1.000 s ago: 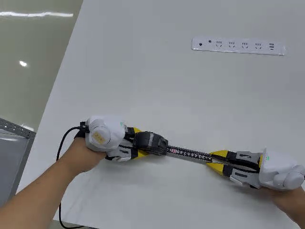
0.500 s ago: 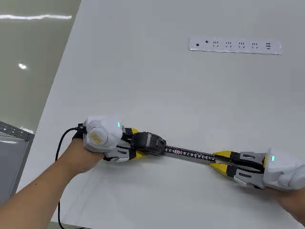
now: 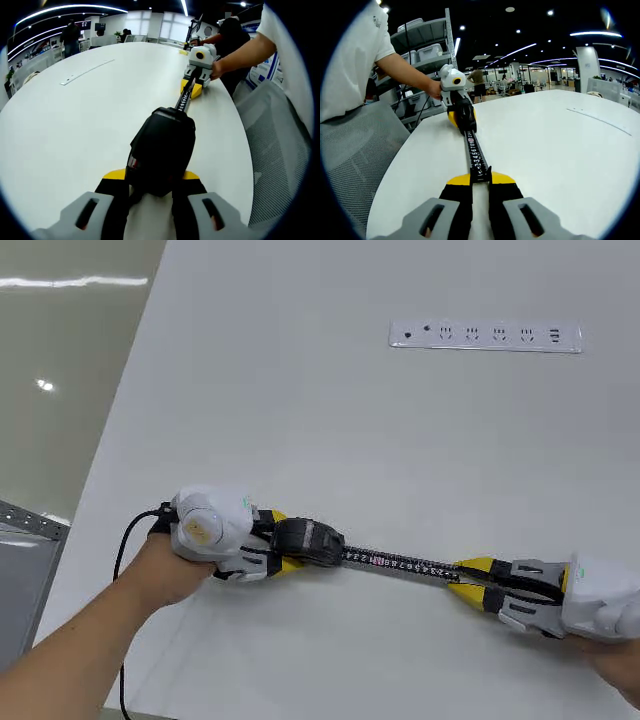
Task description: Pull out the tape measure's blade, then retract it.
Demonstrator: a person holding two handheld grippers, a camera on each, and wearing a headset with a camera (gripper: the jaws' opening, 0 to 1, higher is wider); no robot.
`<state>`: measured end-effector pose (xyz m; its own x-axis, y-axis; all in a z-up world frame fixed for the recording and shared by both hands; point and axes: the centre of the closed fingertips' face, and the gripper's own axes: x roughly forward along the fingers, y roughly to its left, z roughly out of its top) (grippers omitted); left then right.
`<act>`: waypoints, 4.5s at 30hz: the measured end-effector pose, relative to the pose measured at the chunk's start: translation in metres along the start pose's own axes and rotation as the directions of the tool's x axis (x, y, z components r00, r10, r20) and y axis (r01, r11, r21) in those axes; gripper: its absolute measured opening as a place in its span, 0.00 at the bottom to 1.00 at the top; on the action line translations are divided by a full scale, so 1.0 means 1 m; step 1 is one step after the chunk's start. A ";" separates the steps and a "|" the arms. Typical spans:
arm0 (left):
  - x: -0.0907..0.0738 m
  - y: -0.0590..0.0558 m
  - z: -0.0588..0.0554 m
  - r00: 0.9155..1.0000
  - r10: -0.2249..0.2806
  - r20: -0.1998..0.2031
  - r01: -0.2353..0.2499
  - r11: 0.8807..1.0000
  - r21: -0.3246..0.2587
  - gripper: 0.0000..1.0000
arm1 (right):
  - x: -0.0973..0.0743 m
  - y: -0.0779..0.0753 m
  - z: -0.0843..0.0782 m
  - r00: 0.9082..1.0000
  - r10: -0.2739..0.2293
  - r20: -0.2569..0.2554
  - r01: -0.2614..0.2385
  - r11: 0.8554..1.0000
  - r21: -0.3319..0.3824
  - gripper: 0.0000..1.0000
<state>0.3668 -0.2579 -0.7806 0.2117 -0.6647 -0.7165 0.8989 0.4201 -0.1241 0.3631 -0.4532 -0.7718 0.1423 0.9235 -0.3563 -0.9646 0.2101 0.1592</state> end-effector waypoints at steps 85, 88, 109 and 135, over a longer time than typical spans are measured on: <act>0.001 -0.003 -0.002 0.999 0.014 -0.051 -0.014 1.000 0.006 0.29 | -0.089 -0.010 -0.026 0.994 -0.108 -0.023 0.109 0.991 0.072 0.09; 0.001 -0.003 -0.002 0.998 0.016 -0.053 -0.015 1.000 0.006 0.29 | -0.089 -0.010 -0.026 0.994 -0.111 -0.018 0.112 0.991 0.075 0.09; 0.001 -0.003 0.000 0.998 0.012 -0.056 -0.011 1.000 0.023 0.30 | -0.090 -0.011 -0.032 0.994 -0.097 -0.056 0.098 0.995 0.026 0.13; -0.001 -0.004 -0.001 0.995 0.017 -0.099 -0.010 0.998 0.066 0.40 | -0.086 0.000 -0.023 0.991 -0.091 -0.096 0.095 0.995 0.028 0.24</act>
<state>0.3627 -0.2587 -0.7804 0.1879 -0.5928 -0.7831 0.9201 0.3853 -0.0709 0.3460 -0.5403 -0.7624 0.2079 0.8652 -0.4562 -0.9403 0.3054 0.1506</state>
